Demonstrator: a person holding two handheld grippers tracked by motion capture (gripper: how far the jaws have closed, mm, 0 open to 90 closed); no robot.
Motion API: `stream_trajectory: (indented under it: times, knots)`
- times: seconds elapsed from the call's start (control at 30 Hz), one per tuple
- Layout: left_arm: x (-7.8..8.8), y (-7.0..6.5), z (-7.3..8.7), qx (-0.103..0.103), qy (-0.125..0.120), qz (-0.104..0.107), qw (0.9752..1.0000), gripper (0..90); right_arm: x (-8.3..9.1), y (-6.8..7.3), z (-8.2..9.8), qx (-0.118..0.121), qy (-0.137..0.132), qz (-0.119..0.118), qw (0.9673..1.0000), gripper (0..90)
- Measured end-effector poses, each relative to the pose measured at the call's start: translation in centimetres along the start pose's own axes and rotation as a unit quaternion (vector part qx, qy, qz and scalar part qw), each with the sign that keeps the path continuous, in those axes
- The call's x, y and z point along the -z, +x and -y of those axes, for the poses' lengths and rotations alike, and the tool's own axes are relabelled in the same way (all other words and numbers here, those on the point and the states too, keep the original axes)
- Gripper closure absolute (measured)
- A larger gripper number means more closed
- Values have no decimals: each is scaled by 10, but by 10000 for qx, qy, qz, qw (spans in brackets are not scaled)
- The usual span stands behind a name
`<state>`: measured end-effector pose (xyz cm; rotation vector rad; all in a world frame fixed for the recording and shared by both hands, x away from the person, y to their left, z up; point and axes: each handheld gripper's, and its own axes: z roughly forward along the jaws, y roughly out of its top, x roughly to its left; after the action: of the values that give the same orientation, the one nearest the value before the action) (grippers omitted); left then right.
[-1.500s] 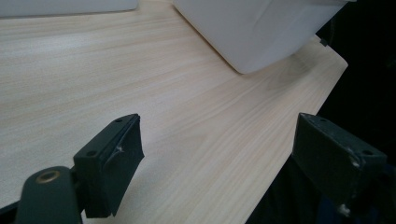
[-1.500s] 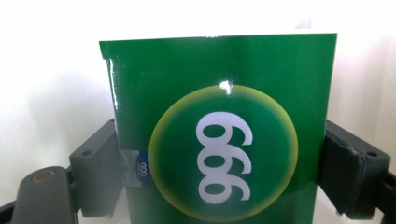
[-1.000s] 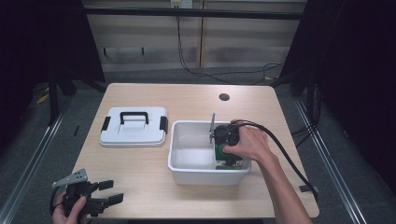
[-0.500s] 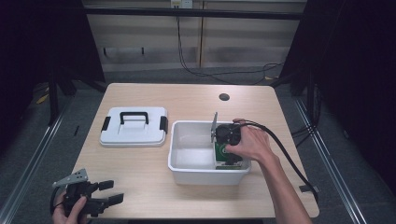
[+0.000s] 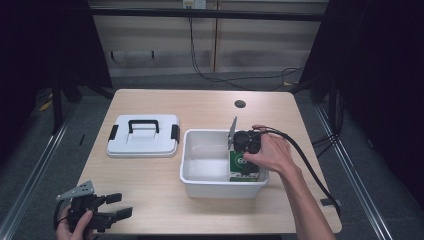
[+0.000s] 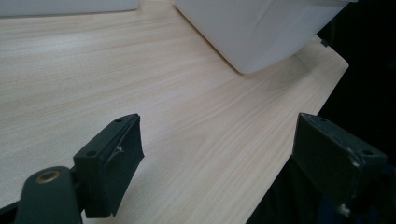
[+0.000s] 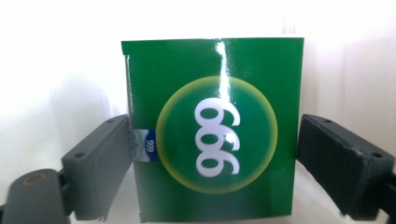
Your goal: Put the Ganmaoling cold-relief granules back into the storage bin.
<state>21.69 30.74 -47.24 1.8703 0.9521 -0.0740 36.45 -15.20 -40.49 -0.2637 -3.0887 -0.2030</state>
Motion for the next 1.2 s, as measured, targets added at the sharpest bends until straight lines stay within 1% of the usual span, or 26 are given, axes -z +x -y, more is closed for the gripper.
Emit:
stream_trajectory:
  times: [0.1, 0.13, 0.17, 0.2, 0.23, 0.27, 0.37, 0.47, 0.5, 0.53, 0.57, 0.6, 0.67, 0.7, 0.73, 0.77, 0.83, 0.87, 0.9, 0.93, 0.97, 1.0, 1.07, 1.1, 1.13, 1.2]
  knots:
    - [0, 0, 0, 5, -2, -4, 10000, 160, 4, -1, 3, 4, -15, 72, 10000, 120]
    - [0, 0, 0, -7, 6, -2, 10000, 160, 7, -1, 4, -16, -100, 34, 9999, 121]
    - [0, 0, 0, -7, 6, -2, 10000, 160, 7, -1, 4, -16, -100, 34, 9999, 121]
    - [0, 0, 0, -4, 2, -6, 10000, 160, 10, 0, 5, -119, -170, 82, 9998, 121]
    - [0, 0, 0, -1, 1, -6, 10000, 160, 10, 0, 5, -119, -170, 82, 9998, 121]
    - [0, 0, 0, 1, -1, 4, 10000, 160, 13, 0, 6, -110, -272, 70, 9995, 121]
    - [0, 0, 0, 2, 0, 2, 10000, 160, 15, 0, 7, -64, -340, 108, 9993, 121]
    - [0, 0, 0, -5, 6, 3, 10000, 160, 22, 2, 10, -161, -498, 125, 9985, 129]
    - [0, 0, 0, -5, 6, 3, 10000, 160, 22, 2, 10, -161, -498, 125, 9985, 129]
    - [0, 0, 0, -2, 3, -2, 10000, 160, 27, 3, 13, -221, -675, 161, 9973, 131]
    - [0, 0, 0, -2, 3, -2, 10000, 160, 27, 3, 13, -221, -675, 161, 9973, 131]
    - [0, 0, 0, -7, 6, -10, 10000, 160, 31, 3, 16, -212, -830, 203, 9961, 132]
    - [0, 0, 0, -9, 10, -7, 10000, 160, 34, 4, 18, -290, -939, 221, 9949, 134]
    - [0, 0, 0, -9, 10, -7, 10000, 160, 34, 4, 18, -290, -939, 221, 9949, 134]
    - [0, 0, 0, -6, 6, -8, 10000, 160, 37, 4, 21, -291, -1130, 236, 9929, 140]
    - [0, 0, 0, 2, 2, -4, 10000, 160, 37, 4, 21, -291, -1130, 236, 9929, 140]
    - [0, 0, 0, 2, 1, -8, 10000, 160, 42, 6, 25, -363, -1356, 354, 9895, 141]
    - [0, 0, 0, 1, 0, -7, 10000, 160, 43, 6, 26, -390, -1408, 396, 9885, 137]
    - [0, 0, 0, 1, 0, -7, 10000, 161, 43, 6, 26, -390, -1408, 396, 9885, 137]
    - [0, 0, 0, 1, -1, -6, 10000, 160, 46, 6, 31, -435, -1611, 409, 9851, 142]
    - [0, 0, 0, 1, -1, -6, 10000, 160, 46, 6, 31, -435, -1611, 409, 9851, 142]
    - [0, 0, 0, 9, -8, -2, 10000, 160, 48, 6, 35, -462, -1860, 408, 9806, 140]
    - [0, 0, 0, 18, -5, 1, 10000, 160, 50, 6, 41, -479, -2099, 419, 9757, 144]
    - [0, 0, 0, 18, -5, 1, 10000, 160, 50, 6, 41, -479, -2099, 419, 9757, 144]
    - [0, 0, 0, 11, -6, -6, 10000, 160, 51, 6, 46, -536, -2220, 442, 9726, 147]
    - [0, 0, 0, 3, 5, -12, 10000, 160, 52, 8, 52, -610, -2329, 433, 9696, 157]
